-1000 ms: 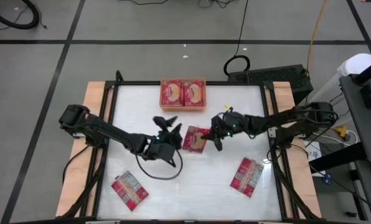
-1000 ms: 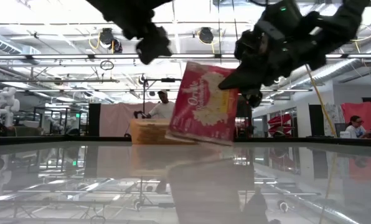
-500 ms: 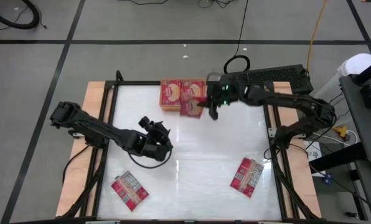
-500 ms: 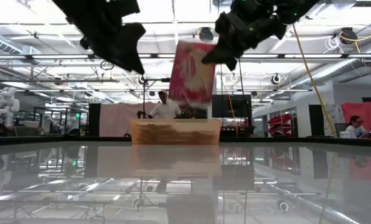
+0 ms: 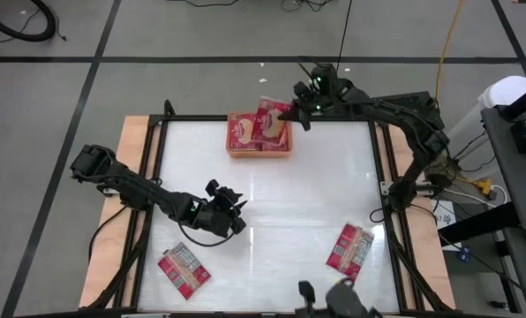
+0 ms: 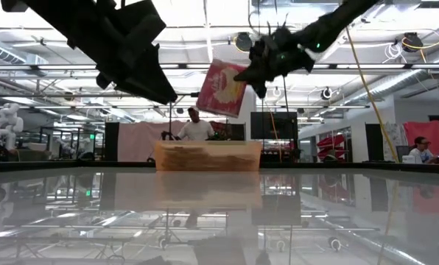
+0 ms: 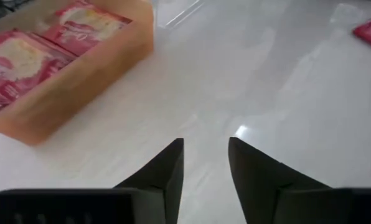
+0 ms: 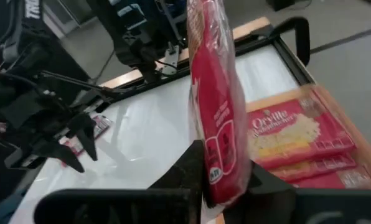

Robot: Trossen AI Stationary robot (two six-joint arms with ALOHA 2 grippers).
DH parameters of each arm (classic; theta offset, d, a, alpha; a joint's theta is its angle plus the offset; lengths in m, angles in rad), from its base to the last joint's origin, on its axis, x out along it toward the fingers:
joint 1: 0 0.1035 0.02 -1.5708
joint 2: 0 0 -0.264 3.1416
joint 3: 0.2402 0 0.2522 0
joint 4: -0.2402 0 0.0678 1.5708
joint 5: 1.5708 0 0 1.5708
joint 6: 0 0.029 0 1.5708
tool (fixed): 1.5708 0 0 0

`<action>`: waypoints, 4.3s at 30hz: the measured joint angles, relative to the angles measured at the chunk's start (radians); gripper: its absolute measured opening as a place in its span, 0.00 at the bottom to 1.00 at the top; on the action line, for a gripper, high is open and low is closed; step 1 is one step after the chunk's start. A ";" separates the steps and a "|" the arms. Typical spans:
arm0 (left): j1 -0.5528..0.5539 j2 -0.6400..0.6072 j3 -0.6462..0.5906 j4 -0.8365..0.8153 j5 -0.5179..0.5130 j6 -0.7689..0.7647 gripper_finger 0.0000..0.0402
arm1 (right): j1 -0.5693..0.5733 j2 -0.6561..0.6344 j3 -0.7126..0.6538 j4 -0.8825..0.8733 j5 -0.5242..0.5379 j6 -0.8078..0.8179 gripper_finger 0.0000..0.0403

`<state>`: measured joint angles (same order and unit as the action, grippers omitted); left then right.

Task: Sort popcorn bags into baskets
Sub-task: Put the red popcorn bag into the orange bin

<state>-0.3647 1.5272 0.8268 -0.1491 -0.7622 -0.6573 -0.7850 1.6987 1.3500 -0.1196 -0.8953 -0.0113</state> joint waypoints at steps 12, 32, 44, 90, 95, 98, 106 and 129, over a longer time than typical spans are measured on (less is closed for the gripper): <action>-0.001 0.000 -0.021 0.051 0.025 -0.007 0.28 | -0.108 0.180 0.035 -0.050 -0.078 -0.053 0.05; 0.004 0.000 -0.021 0.093 0.032 0.036 0.30 | -0.083 0.210 0.035 -0.162 0.015 -0.137 0.05; 0.003 0.000 -0.021 0.094 0.040 0.044 0.30 | -0.052 0.209 0.035 -0.120 0.268 -0.195 0.37; -0.118 0.000 -0.021 -0.109 0.159 -0.175 0.30 | 0.158 0.280 -0.031 0.138 0.739 -0.168 0.17; -0.147 -0.001 -0.020 -0.120 0.160 -0.175 0.30 | 0.201 0.169 -0.031 0.065 0.738 -0.156 0.17; -0.173 -0.003 -0.020 -0.141 0.197 -0.192 0.30 | 0.243 0.098 -0.033 -0.020 0.712 -0.141 0.17; -0.305 -0.003 -0.020 -0.138 0.494 -0.309 0.35 | 0.429 -0.169 -0.315 0.104 0.632 -0.165 0.17; -0.610 0.090 -0.014 -0.252 0.541 -0.575 0.60 | 0.836 -0.389 -0.891 0.674 0.823 -0.053 0.17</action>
<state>-0.9744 1.6177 0.8124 -0.4008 -0.2212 -1.2323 0.0510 1.3098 0.4591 0.5546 -0.0723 -0.0642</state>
